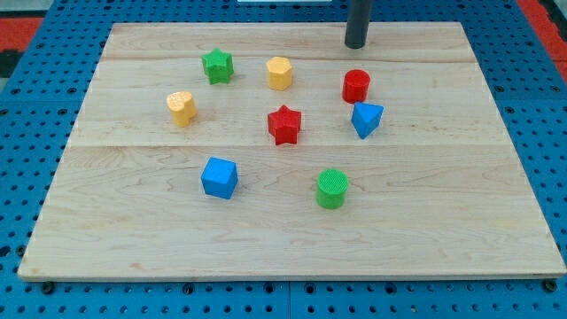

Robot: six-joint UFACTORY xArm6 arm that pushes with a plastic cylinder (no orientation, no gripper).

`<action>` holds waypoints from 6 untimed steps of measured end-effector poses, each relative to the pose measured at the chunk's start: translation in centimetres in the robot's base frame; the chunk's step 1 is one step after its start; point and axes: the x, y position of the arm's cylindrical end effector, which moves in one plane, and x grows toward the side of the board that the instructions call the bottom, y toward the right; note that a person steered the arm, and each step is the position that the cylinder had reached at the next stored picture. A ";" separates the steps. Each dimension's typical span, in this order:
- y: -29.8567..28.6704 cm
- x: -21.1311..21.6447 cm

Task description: Slide the red circle slightly left

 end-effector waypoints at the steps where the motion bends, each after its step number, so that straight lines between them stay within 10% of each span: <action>1: 0.4 0.0; 3: 9.7 7.5; 6: 2.8 6.8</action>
